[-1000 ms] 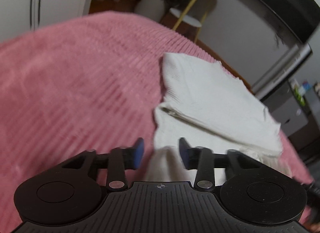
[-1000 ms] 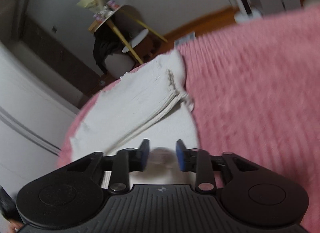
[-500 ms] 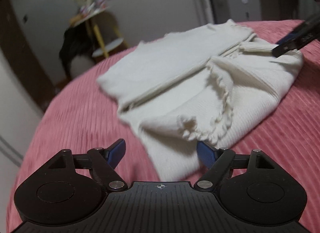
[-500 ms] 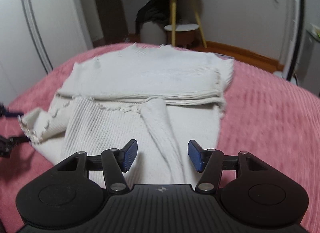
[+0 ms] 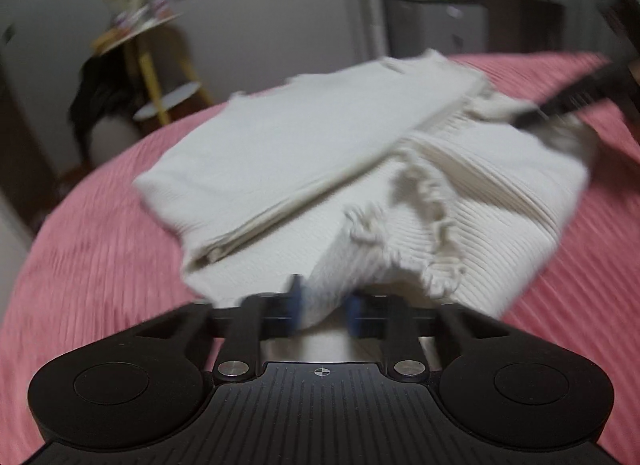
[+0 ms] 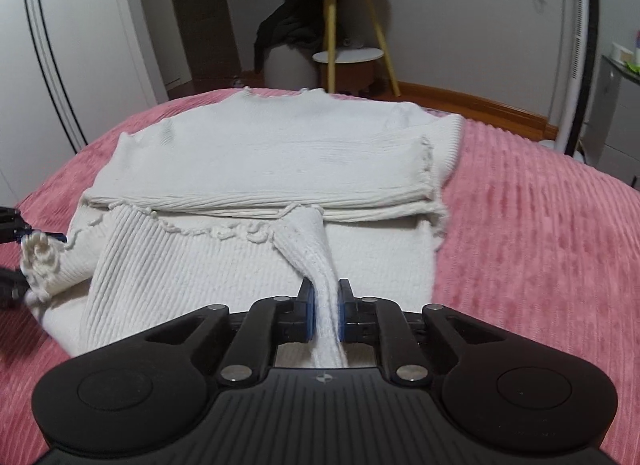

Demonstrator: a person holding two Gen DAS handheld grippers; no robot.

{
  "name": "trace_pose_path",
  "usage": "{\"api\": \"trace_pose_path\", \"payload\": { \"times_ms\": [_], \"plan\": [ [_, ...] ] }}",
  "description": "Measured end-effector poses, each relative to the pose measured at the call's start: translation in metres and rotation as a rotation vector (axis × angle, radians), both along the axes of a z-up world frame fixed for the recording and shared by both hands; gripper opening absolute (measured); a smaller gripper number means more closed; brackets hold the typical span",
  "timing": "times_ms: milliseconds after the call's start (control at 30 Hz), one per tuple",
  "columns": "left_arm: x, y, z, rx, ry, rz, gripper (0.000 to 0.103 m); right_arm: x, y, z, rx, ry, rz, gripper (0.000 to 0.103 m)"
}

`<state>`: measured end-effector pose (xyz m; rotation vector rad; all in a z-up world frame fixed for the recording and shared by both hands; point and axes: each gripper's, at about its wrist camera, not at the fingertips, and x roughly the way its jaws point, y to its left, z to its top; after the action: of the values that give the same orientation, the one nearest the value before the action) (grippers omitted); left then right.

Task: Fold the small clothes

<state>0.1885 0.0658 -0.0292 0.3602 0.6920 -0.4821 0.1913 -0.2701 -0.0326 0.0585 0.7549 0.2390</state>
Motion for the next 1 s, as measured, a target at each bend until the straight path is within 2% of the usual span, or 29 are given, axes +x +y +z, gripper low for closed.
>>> {"api": "trace_pose_path", "payload": {
  "times_ms": [133,200,300,367,433,467,533,600,667,733,867,1000],
  "plan": [
    [0.011,0.026,0.011,-0.191,0.043,0.148,0.013,0.000,-0.009,-0.003,0.006,-0.001,-0.027,0.010],
    [0.016,0.036,0.012,-0.239,0.061,0.214,0.013,0.000,-0.012,-0.003,0.012,-0.005,-0.042,0.010],
    [0.024,0.040,0.008,-0.260,0.115,0.266,0.013,0.004,-0.013,-0.005,0.008,0.005,-0.054,0.012],
    [0.026,0.037,0.004,-0.253,0.131,0.269,0.017,0.008,-0.014,-0.005,0.019,0.017,-0.064,0.016],
    [0.026,0.031,0.003,-0.226,0.111,0.270,0.038,0.012,-0.012,-0.004,0.022,0.022,-0.069,0.022],
    [0.025,0.029,0.002,-0.219,0.116,0.260,0.041,0.015,-0.011,-0.004,0.020,0.026,-0.069,0.022],
    [0.028,0.024,-0.003,-0.206,0.131,0.262,0.042,0.019,-0.008,-0.004,0.009,0.032,-0.060,0.022],
    [0.035,0.026,-0.004,-0.230,0.154,0.276,0.042,0.022,-0.008,-0.005,0.002,0.038,-0.053,0.022],
    [0.038,0.031,-0.003,-0.267,0.179,0.310,0.037,0.023,-0.008,-0.005,0.004,0.037,-0.050,0.022],
    [0.040,0.034,-0.001,-0.283,0.188,0.341,0.015,0.020,-0.009,-0.004,-0.002,0.025,-0.047,0.012],
    [0.030,0.035,0.011,-0.293,0.151,0.368,0.012,0.009,-0.007,0.003,-0.030,-0.017,-0.060,0.007],
    [0.008,0.029,0.046,-0.281,0.031,0.304,0.011,-0.009,-0.005,0.023,-0.045,-0.094,-0.038,0.006]
  ]
}}
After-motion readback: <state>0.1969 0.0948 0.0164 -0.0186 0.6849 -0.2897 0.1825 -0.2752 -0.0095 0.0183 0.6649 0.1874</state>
